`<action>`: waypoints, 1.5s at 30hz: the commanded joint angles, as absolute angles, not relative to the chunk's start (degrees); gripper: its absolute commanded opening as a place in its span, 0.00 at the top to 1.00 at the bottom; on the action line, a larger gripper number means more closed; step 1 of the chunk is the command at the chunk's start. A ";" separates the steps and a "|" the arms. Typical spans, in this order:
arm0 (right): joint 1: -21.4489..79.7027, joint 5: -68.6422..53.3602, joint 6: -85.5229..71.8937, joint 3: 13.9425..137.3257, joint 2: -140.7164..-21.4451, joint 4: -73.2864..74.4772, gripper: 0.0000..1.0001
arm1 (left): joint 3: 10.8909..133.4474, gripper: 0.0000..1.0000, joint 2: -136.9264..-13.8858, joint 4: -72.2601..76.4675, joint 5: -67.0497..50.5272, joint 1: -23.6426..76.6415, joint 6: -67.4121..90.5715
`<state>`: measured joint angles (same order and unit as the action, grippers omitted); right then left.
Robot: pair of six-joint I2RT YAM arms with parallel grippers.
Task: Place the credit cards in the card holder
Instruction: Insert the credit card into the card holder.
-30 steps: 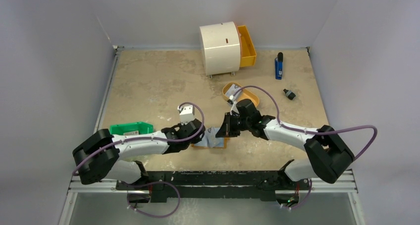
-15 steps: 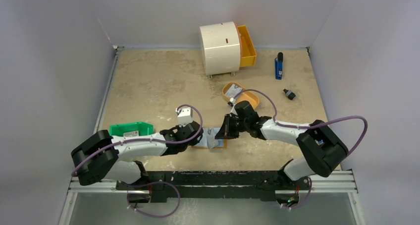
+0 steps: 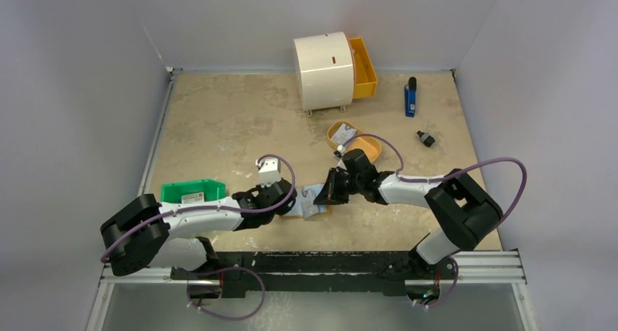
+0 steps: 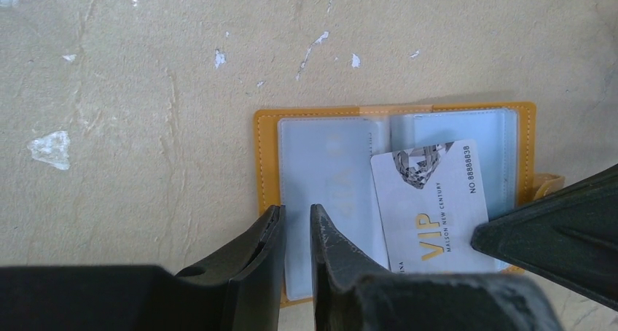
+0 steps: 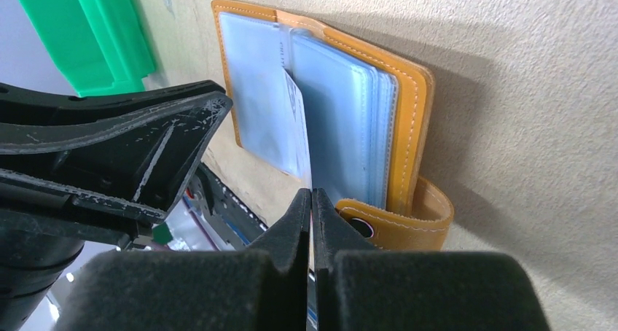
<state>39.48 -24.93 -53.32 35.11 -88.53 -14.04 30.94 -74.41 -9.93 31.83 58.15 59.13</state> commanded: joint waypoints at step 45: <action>41.75 -15.38 -57.91 36.67 -89.76 -14.95 1.00 | 29.90 0.95 -77.38 -9.40 32.60 58.18 58.65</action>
<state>41.54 -19.27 -56.31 37.67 -90.94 -14.15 29.45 -76.71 -9.87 34.59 58.15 58.96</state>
